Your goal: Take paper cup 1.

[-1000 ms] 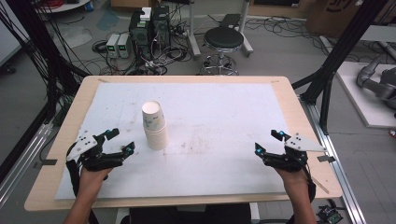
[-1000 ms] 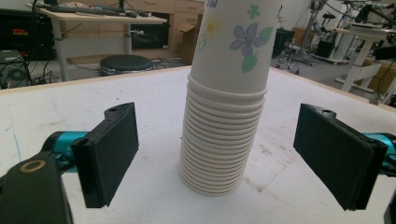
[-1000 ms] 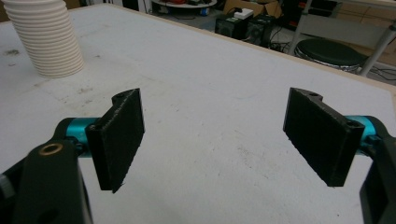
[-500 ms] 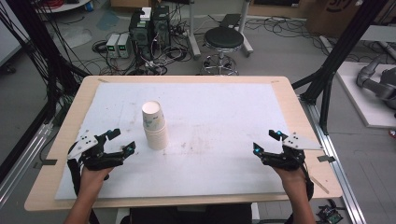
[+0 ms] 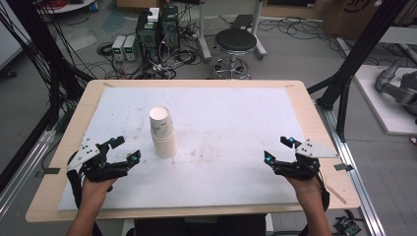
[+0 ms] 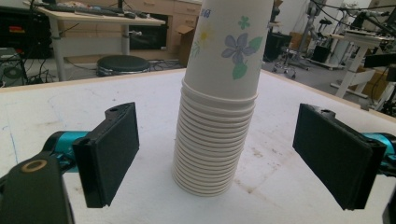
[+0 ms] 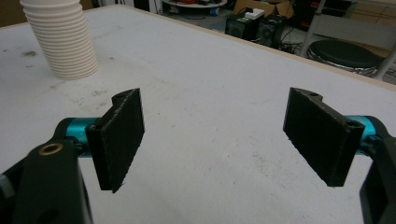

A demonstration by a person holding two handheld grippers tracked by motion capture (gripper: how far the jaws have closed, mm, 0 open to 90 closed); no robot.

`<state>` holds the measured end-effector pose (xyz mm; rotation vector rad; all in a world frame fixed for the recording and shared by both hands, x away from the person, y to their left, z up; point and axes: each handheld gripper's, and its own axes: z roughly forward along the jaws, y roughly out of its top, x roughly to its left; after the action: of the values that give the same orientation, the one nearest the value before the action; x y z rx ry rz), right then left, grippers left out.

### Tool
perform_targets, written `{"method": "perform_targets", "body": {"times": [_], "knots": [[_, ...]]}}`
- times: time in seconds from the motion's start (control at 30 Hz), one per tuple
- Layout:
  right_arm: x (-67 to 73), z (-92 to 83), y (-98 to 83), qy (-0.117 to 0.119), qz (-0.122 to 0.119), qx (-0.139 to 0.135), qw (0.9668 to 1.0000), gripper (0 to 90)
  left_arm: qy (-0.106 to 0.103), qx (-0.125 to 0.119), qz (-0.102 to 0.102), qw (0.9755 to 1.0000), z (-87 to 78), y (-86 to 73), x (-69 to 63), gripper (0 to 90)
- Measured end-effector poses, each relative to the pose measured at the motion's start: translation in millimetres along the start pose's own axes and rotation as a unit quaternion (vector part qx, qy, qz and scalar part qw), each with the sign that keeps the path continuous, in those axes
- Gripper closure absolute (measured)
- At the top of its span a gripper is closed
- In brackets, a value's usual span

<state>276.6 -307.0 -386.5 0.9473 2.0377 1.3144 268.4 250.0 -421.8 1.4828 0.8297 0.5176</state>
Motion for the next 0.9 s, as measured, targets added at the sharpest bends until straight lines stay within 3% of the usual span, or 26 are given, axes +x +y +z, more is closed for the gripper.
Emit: {"method": "perform_targets", "body": {"times": [0.13,0.37,0.6,0.9], "knots": [[1.5,1.6,-0.2,0.004,-0.001,0.005,1.0000,20.7,-0.005,-0.008,-0.005,0.9999,0.6,5.2,0.0,14.5],[2.6,0.5,1.0,0.005,-0.007,0.005,1.0000,20.8,-0.012,-0.017,0.004,0.9998,1.0,20.6,-4.8,14.5],[5.5,1.0,4.6,0.012,-0.012,0.005,0.9998,20.8,-0.024,-0.012,0.013,0.9995,7.5,37.3,-8.7,14.4],[7.3,2.9,5.6,0.019,-0.011,0.009,0.9997,20.8,-0.044,0.014,0.032,0.9984,31.0,59.6,-11.6,14.3]]}}
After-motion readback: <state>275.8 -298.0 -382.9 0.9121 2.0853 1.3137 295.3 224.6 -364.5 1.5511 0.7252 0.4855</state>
